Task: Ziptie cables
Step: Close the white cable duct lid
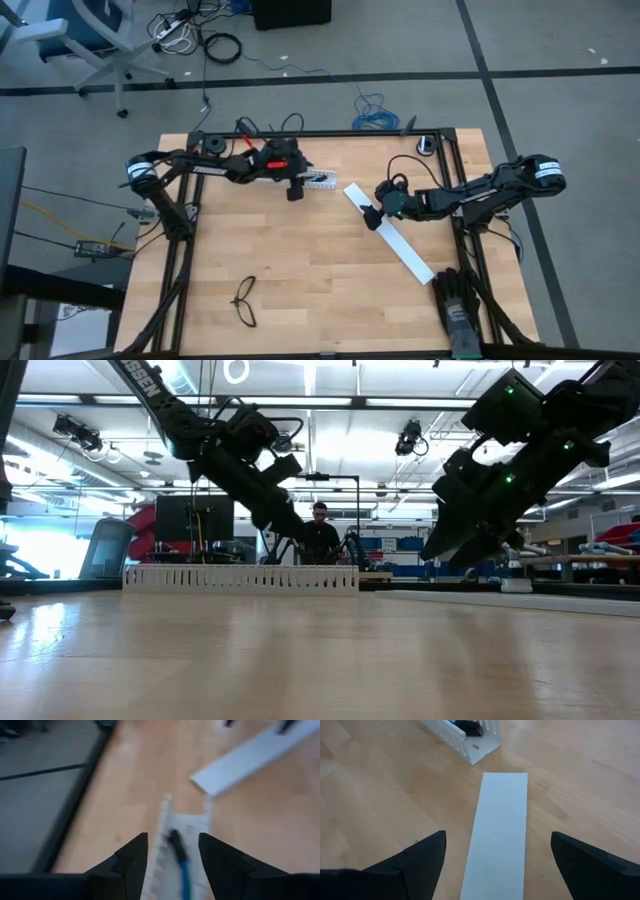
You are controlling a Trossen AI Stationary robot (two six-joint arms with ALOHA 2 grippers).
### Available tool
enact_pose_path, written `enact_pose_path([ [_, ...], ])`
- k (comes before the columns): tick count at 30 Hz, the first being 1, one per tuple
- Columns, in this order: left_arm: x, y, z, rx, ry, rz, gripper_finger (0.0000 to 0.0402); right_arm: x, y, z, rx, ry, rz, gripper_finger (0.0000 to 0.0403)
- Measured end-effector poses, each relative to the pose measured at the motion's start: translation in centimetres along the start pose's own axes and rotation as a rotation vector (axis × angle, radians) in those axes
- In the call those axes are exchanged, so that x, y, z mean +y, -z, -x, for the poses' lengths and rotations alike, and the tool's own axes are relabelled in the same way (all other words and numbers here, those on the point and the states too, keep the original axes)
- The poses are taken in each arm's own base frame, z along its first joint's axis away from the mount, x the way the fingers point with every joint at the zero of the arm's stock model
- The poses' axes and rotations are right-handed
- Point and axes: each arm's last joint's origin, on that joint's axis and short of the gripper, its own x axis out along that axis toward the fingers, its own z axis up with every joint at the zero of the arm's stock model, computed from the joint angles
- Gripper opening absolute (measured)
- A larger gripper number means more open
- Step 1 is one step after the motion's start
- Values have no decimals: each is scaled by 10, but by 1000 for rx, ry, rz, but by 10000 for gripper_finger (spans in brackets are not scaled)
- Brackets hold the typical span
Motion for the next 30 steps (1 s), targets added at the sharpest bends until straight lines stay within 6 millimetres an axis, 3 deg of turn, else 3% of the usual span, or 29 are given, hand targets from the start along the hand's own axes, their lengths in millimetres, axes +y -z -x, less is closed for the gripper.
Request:
enact_pose_path([
  [4,7,-7,-6,-16,-113,24,188,0,0,0,6,-3,58,345],
  [11,10,-25,-3,-188,-151,167,188,0,1,0,20,-19,103,345],
  [17,5,-26,-4,-179,-134,156,192,1,0,0,16,-28,57,345],
  [25,-6,-28,-5,-169,-101,147,258,3,2,1,20,-37,10,345],
  [30,-5,-29,-5,-185,-99,248,279,3,2,1,21,-38,20,345],
])
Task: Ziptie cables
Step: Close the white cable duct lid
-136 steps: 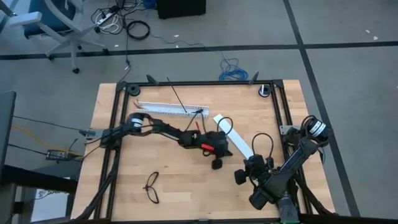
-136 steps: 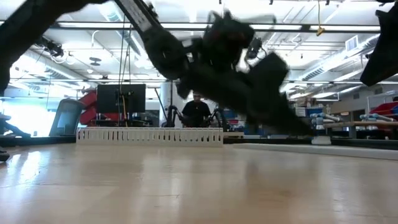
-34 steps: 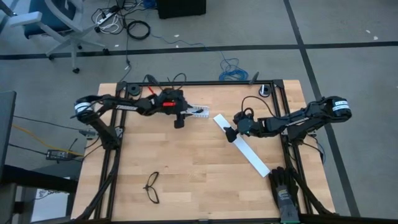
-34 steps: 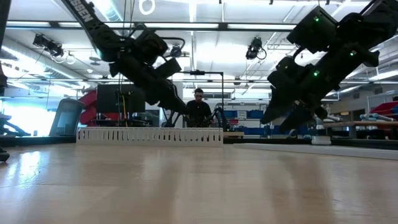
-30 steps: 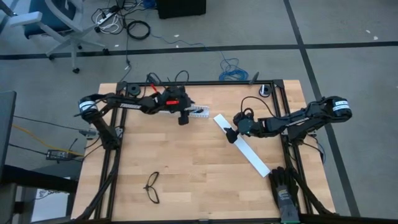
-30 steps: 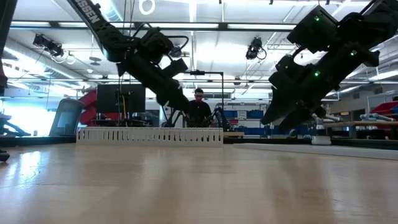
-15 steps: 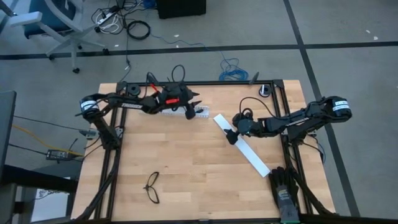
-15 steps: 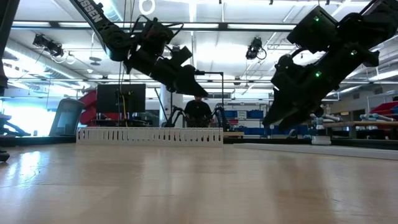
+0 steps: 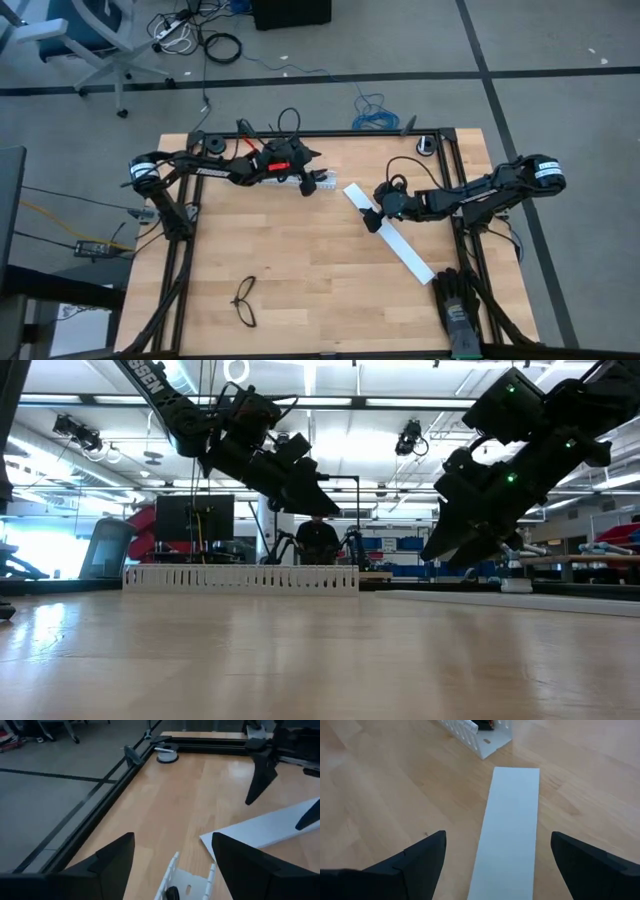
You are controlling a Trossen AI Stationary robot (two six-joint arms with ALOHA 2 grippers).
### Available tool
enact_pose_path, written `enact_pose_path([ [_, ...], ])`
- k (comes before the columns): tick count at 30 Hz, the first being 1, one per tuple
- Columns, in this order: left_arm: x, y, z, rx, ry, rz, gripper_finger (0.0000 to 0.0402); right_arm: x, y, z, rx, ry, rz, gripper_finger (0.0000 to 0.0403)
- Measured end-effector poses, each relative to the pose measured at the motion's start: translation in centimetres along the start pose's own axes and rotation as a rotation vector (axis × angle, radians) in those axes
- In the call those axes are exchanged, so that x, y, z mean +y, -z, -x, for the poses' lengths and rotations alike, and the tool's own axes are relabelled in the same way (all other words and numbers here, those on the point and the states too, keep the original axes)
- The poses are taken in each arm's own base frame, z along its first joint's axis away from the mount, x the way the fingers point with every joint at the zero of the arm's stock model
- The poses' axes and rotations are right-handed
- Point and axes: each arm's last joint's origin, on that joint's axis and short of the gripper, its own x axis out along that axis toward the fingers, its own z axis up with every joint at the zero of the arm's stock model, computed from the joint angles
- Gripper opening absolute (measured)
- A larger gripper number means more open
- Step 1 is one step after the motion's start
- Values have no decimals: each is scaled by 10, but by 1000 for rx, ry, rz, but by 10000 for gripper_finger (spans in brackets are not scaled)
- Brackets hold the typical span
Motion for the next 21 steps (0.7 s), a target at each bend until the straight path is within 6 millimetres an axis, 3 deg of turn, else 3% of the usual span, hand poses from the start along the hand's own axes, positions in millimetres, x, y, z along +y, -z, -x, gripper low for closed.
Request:
enact_pose_path([
  [6,-1,0,0,3,16,-96,280,0,0,0,0,1,58,345],
  [11,4,4,1,1,199,-134,274,-1,1,0,6,5,80,345],
  [21,38,13,4,128,265,-59,255,-5,-3,-2,-16,52,161,345],
])
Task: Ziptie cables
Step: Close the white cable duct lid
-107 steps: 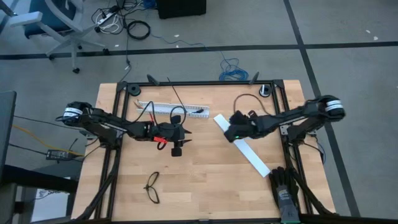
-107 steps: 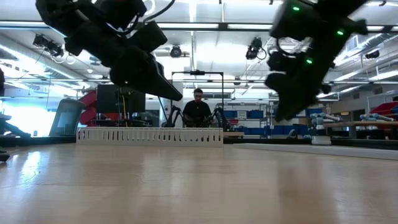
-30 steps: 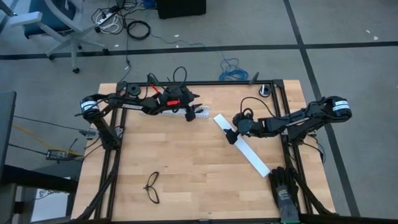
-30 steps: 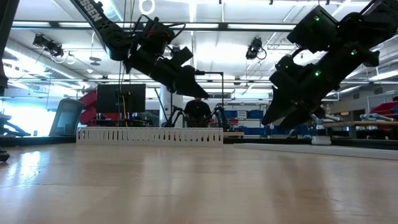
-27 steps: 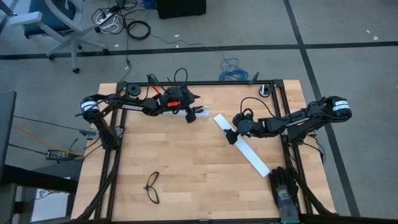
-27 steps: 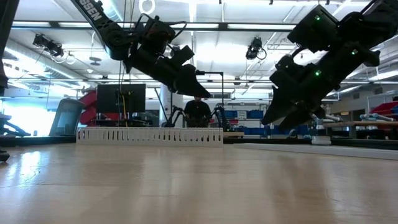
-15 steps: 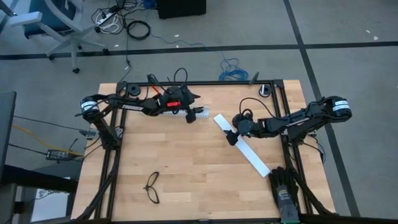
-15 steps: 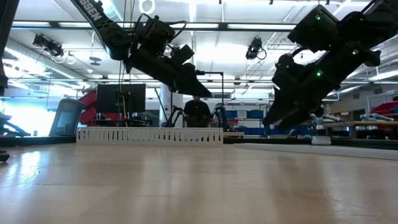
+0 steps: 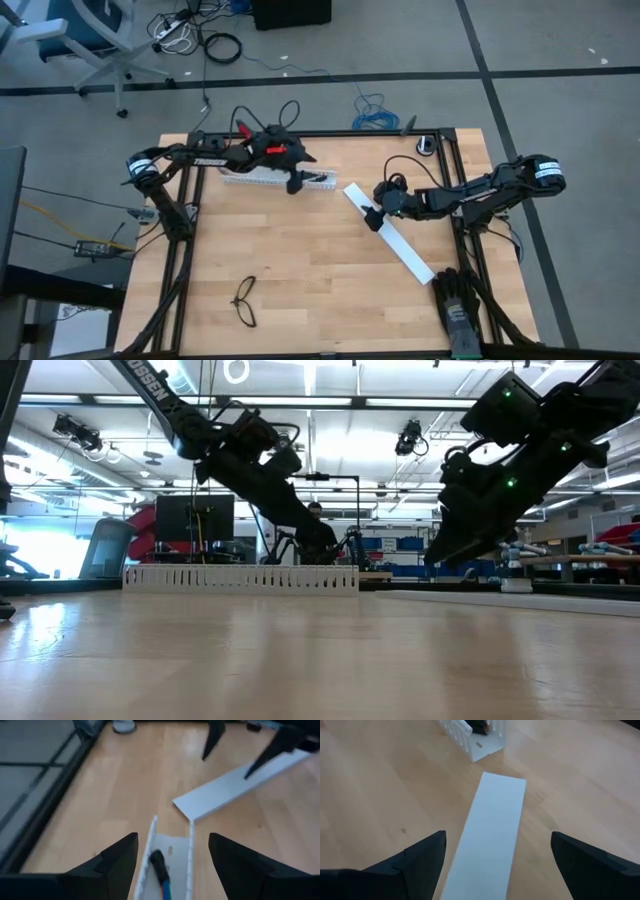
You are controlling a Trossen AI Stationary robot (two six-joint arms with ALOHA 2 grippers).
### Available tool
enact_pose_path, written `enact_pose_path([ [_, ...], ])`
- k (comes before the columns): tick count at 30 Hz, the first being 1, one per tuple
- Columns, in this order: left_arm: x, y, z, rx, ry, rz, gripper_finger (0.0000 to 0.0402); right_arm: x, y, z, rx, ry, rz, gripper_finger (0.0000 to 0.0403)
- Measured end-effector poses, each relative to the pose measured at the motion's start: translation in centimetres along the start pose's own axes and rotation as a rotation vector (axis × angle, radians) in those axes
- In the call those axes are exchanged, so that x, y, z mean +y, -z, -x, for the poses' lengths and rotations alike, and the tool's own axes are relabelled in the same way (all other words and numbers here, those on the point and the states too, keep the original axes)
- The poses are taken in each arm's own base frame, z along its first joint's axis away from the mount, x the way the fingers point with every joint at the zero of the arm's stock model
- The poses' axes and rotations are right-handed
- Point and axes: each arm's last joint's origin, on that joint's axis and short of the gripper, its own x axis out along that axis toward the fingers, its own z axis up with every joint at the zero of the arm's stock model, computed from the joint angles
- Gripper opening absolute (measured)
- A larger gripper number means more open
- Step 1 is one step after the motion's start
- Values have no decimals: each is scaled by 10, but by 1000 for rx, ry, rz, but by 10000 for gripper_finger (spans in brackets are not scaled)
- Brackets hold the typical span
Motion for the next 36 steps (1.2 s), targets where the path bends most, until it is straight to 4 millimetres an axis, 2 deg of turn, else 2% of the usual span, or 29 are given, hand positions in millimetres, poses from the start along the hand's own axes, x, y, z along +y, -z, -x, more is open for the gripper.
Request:
enact_pose_path([
  [4,1,-2,1,42,16,-50,254,-2,-2,-1,-5,8,-2,345],
  [7,3,-1,-6,60,51,-69,254,-2,-2,-1,-7,7,-2,345],
  [11,9,11,-27,152,88,-50,254,-2,-2,-1,-5,6,-1,345],
  [15,15,11,-44,193,69,-43,254,-2,-2,-1,-1,1,0,345],
  [19,16,3,-47,175,53,-78,254,-2,-1,-1,1,1,1,345],
  [26,14,8,-46,248,81,-57,254,-2,-1,-1,0,2,1,345],
  [36,9,11,-50,263,106,-57,254,-2,-2,-1,-3,1,0,345],
])
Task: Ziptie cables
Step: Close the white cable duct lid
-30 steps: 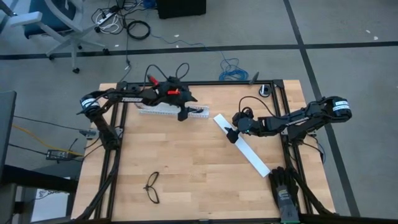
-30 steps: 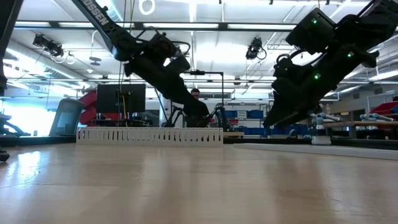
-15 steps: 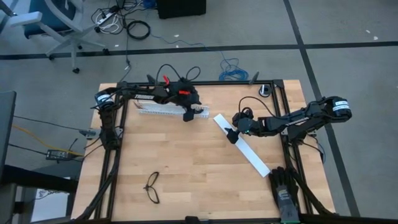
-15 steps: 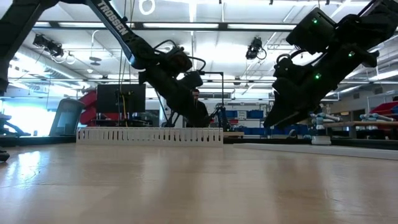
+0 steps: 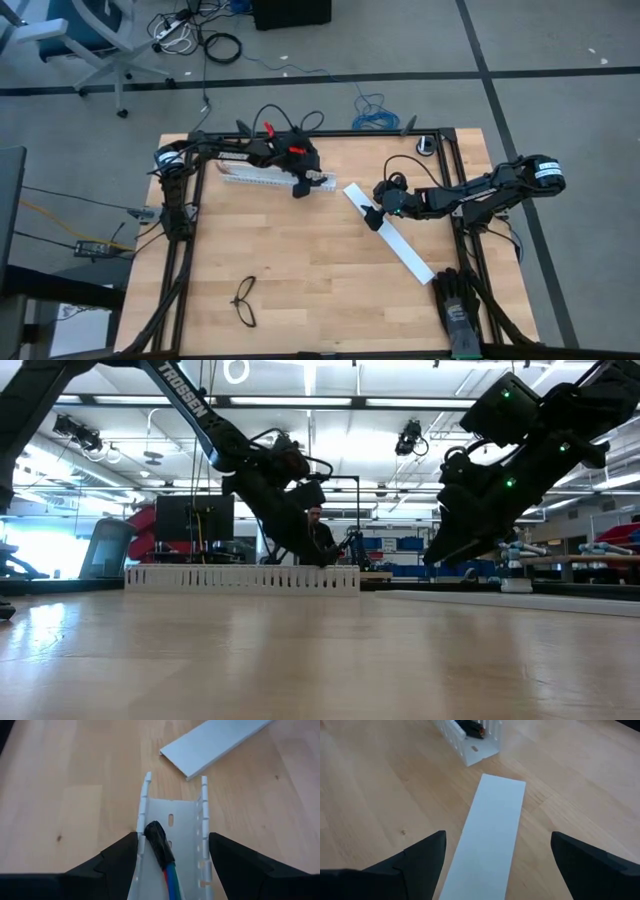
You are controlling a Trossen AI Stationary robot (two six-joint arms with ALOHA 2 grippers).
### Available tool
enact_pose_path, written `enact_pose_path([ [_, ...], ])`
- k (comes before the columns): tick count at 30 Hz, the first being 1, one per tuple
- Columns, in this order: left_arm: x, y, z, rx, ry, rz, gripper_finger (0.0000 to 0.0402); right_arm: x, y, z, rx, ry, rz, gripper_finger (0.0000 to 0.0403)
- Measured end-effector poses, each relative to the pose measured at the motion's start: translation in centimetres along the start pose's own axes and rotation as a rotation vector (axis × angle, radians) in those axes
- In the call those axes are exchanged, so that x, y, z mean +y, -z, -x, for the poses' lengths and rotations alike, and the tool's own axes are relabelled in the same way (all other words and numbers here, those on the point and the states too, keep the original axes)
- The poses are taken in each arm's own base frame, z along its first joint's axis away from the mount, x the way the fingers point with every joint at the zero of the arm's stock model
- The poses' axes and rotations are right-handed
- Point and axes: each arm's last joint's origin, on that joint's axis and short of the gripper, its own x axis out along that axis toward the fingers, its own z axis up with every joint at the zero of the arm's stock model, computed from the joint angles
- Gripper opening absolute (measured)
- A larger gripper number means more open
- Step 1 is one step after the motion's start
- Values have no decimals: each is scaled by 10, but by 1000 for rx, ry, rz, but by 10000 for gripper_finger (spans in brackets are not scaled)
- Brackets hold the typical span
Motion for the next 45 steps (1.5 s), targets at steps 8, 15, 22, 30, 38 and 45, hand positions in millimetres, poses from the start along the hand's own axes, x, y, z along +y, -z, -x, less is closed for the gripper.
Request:
enact_pose_path([
  [8,0,3,-8,15,-15,-3,254,0,0,0,-2,-1,-2,345],
  [15,0,3,-8,14,-25,-3,254,1,-2,-1,-20,-11,-45,345],
  [22,1,2,-9,5,-37,-6,254,5,1,1,-14,-17,46,345],
  [30,1,3,-9,6,-38,-5,254,16,16,-12,48,49,125,345],
  [38,1,3,-9,5,-40,-5,254,36,25,-38,60,167,195,345],
  [45,1,3,-9,5,-40,-5,254,31,33,-45,55,219,11,341],
])
